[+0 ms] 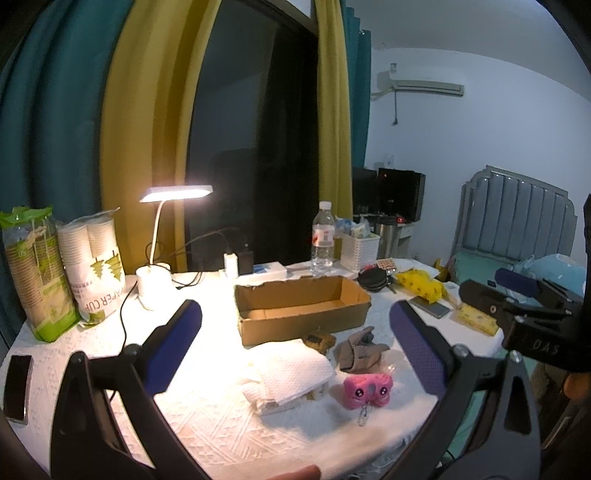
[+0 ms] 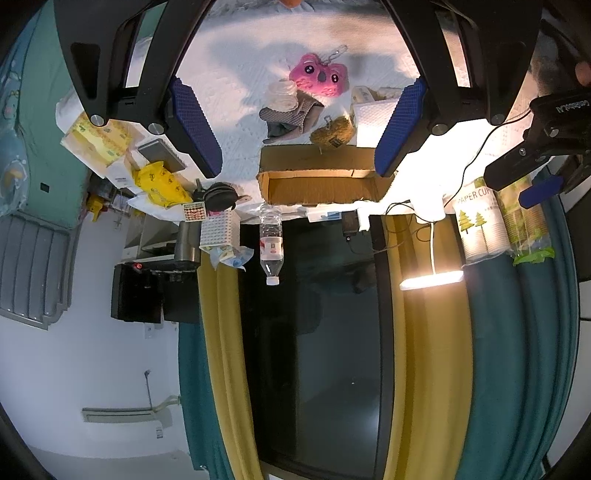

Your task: Organize soft objects

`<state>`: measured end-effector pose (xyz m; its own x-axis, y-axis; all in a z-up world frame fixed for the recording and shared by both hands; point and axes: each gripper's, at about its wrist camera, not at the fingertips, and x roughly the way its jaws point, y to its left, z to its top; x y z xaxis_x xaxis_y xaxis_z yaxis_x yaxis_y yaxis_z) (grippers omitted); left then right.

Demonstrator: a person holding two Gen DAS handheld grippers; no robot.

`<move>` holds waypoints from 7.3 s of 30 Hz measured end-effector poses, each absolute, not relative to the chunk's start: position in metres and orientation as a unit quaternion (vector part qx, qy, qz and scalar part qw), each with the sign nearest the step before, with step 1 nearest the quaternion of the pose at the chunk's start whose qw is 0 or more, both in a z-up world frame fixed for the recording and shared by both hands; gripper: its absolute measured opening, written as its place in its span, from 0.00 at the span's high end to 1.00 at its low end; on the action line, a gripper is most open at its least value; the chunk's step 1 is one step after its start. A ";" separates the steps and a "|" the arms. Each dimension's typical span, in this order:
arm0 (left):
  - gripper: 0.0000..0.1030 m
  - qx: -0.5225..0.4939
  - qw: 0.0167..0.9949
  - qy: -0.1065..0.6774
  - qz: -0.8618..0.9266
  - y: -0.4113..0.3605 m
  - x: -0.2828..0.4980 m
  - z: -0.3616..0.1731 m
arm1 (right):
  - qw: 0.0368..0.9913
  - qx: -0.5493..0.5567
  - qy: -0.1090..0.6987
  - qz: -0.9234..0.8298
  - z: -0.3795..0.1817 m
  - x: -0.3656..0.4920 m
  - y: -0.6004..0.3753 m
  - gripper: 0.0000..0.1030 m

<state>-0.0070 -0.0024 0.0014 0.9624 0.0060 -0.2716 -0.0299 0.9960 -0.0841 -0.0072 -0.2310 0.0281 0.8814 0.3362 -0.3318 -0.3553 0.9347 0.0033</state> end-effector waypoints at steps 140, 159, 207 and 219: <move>0.01 -0.130 0.941 0.301 0.082 0.095 0.088 -0.123 | 0.862 -0.187 0.308 0.356 -0.106 0.107 -0.066 0.54; 0.01 -0.120 0.948 0.287 0.071 0.081 0.084 -0.109 | 0.891 -0.110 0.250 0.362 -0.048 0.095 -0.110 0.96; 0.33 0.043 0.883 0.454 -0.111 -0.129 0.171 -0.176 | 0.909 -0.026 0.357 0.213 -0.138 0.152 -0.307 0.71; 0.36 0.029 0.901 0.416 -0.120 -0.111 0.156 -0.150 | 0.908 -0.102 0.371 0.166 -0.158 0.157 -0.282 0.47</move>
